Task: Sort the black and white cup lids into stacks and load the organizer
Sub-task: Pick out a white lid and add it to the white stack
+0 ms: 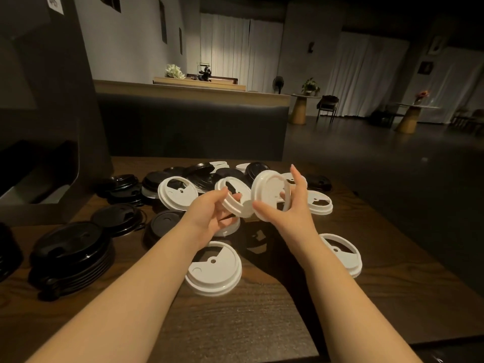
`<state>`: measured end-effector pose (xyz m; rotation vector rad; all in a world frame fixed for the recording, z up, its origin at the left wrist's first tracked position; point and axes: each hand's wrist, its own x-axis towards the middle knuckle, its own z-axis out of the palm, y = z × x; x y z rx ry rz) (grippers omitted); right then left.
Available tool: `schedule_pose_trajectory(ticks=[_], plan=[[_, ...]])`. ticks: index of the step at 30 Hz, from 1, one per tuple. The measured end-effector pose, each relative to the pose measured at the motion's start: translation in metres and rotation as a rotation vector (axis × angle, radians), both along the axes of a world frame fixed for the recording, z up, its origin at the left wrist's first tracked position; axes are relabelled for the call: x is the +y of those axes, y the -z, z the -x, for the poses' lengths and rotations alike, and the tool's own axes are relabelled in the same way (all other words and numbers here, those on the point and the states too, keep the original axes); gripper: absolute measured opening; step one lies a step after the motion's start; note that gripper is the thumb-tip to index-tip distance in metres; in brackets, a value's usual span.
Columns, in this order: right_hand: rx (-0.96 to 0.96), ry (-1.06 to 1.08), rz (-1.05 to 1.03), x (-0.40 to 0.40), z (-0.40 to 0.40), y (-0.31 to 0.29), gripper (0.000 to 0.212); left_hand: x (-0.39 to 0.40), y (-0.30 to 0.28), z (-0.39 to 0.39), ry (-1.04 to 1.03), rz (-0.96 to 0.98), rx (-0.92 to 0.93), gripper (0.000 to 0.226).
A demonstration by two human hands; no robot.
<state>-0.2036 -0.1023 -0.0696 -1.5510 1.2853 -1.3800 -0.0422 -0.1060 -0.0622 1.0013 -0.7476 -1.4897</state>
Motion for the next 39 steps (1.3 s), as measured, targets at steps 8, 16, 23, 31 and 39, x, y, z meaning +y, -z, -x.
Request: schedule_pose_trajectory(ticks=[8,16,23,31,39], plan=[[0.235,-0.204,-0.013,0.008,-0.005,-0.002,0.092,-0.003,0.000,-0.014,0.059,-0.016,0.091,0.024],[0.310,-0.234,-0.028,0.008,-0.011,-0.001,0.096,-0.001,0.005,-0.025,0.207,-0.031,0.320,0.050],[0.247,-0.167,0.063,0.014,-0.009,0.000,0.097,-0.005,0.001,-0.020,0.218,-0.067,0.087,0.045],[0.393,-0.236,0.113,0.018,-0.005,-0.002,0.088,-0.007,0.002,-0.010,0.092,-0.048,-0.295,0.056],[0.398,-0.301,0.067,0.020,-0.001,-0.003,0.088,-0.004,0.004,-0.016,0.210,-0.090,-0.208,0.057]])
